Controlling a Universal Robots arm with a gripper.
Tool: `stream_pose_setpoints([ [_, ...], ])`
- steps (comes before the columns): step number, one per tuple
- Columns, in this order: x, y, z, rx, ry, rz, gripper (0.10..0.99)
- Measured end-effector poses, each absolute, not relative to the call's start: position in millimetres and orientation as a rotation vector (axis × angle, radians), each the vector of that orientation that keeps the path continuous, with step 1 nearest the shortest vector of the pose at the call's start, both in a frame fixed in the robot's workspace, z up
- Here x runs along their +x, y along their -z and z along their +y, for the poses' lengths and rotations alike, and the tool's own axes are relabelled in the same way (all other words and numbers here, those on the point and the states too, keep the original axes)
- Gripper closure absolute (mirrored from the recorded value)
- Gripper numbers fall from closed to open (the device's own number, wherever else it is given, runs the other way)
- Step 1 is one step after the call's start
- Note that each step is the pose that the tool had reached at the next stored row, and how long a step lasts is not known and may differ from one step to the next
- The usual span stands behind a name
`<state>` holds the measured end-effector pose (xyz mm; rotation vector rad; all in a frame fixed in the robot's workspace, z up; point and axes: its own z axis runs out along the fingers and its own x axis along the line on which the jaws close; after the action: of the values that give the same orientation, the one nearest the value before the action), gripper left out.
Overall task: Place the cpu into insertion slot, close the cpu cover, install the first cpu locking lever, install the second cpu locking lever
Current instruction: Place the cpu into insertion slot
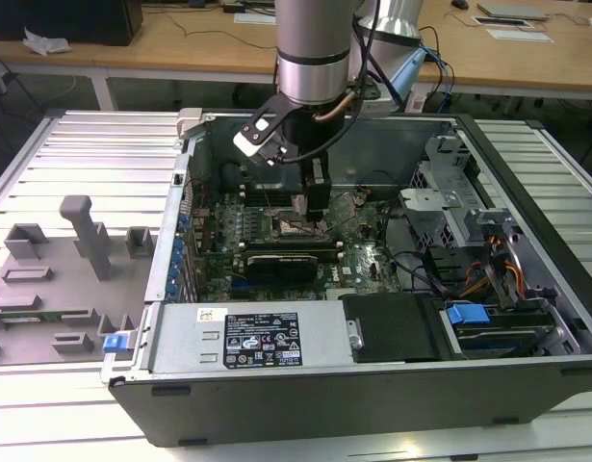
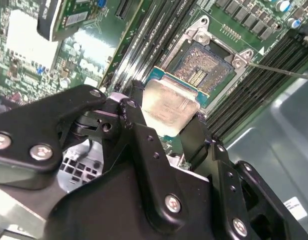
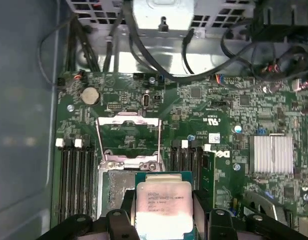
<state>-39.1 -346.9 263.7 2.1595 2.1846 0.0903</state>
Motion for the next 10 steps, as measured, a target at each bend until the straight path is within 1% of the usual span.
stream_pose_setpoints([
  [10,-41.0,-249.4,-334.8,2.111,-0.096,2.23,0.545],
])
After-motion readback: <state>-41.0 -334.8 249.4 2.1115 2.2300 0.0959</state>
